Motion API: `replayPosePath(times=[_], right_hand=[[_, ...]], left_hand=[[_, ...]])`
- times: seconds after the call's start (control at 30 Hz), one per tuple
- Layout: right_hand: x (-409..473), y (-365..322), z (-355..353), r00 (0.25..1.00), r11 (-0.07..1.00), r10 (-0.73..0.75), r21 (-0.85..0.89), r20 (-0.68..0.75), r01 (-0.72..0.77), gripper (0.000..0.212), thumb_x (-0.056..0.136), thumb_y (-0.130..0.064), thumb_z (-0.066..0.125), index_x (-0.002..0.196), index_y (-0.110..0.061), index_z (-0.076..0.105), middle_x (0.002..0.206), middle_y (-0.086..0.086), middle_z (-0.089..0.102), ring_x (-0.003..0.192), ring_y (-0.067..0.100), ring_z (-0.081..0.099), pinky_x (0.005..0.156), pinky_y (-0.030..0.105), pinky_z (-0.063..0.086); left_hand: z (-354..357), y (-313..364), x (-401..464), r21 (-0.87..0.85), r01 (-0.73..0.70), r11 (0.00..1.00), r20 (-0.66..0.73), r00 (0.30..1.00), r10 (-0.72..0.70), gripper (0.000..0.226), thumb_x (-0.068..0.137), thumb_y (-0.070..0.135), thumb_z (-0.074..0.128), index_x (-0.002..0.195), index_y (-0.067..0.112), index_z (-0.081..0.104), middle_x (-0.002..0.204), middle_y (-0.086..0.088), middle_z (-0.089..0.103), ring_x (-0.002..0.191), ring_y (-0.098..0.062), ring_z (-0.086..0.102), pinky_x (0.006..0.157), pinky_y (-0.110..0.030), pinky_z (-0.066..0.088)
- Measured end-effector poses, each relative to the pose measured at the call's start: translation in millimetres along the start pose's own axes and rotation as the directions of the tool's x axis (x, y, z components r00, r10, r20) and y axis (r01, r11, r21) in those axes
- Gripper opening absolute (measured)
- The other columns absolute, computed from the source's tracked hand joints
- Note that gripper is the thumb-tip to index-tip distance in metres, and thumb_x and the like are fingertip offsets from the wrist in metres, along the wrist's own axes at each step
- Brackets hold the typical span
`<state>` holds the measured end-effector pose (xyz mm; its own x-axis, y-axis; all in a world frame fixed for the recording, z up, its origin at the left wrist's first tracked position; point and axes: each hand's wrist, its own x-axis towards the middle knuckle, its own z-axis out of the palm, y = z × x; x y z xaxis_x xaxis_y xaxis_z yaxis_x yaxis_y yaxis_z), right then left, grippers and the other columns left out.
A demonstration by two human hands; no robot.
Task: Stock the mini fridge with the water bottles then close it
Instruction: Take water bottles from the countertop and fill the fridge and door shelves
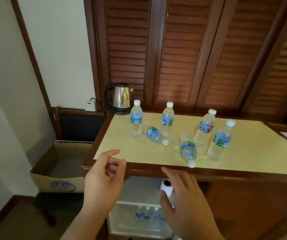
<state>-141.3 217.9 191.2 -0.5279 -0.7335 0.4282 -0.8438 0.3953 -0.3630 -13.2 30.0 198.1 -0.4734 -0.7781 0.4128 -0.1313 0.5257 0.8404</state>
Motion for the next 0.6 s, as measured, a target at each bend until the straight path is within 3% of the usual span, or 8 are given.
replayPosePath(times=[0.17,0.23,0.33,0.47,0.6], right_hand=[[54,5,-51,0.993,0.992,0.121,-0.023,0.014,-0.121,0.055,0.098,-0.04,0.055,0.15,-0.034,0.039,0.132,-0.009,0.052,0.123,0.014,0.044,0.099,0.03,0.046],[76,8,-49,0.986,0.987,0.162,0.003,0.037,-0.162,0.053,0.098,-0.037,0.057,0.149,-0.032,0.042,0.129,-0.005,0.056,0.123,0.018,0.048,0.097,0.034,0.049],[110,17,-29,0.966,0.973,0.229,0.012,0.116,-0.232,0.051,0.098,-0.034,0.059,0.146,-0.03,0.044,0.125,-0.002,0.056,0.117,0.02,0.052,0.094,0.035,0.05],[160,35,13,0.902,0.934,0.357,-0.075,0.243,-0.35,0.051,0.097,-0.034,0.06,0.145,-0.028,0.042,0.126,0.004,0.051,0.115,0.026,0.055,0.093,0.041,0.051],[204,56,56,0.811,0.858,0.512,-0.129,0.284,-0.497,0.055,0.095,-0.026,0.061,0.145,-0.017,0.039,0.129,0.01,0.049,0.115,0.033,0.059,0.087,0.04,0.053]], left_hand=[[3,38,32,0.021,0.036,0.999,0.113,0.993,-0.039,0.032,0.092,0.036,0.07,0.119,0.047,0.056,0.093,0.025,0.067,0.094,-0.001,0.063,0.07,-0.014,0.055],[6,41,52,0.075,0.018,0.997,0.152,0.988,-0.029,0.037,0.091,0.04,0.071,0.123,0.047,0.054,0.097,0.022,0.065,0.097,0.0,0.06,0.074,-0.019,0.055],[13,38,97,0.203,-0.02,0.979,0.2,0.98,-0.022,0.047,0.091,0.047,0.068,0.133,0.046,0.048,0.108,0.021,0.06,0.103,-0.002,0.056,0.075,-0.014,0.045],[31,31,171,0.376,-0.115,0.919,0.26,0.966,0.014,0.059,0.094,0.05,0.061,0.146,0.043,0.037,0.131,0.003,0.055,0.123,-0.02,0.047,0.099,-0.038,0.048],[66,26,241,0.431,-0.164,0.887,0.327,0.945,0.016,0.065,0.098,0.046,0.058,0.156,0.041,0.029,0.152,-0.006,0.043,0.137,-0.033,0.039,0.111,-0.047,0.043]])
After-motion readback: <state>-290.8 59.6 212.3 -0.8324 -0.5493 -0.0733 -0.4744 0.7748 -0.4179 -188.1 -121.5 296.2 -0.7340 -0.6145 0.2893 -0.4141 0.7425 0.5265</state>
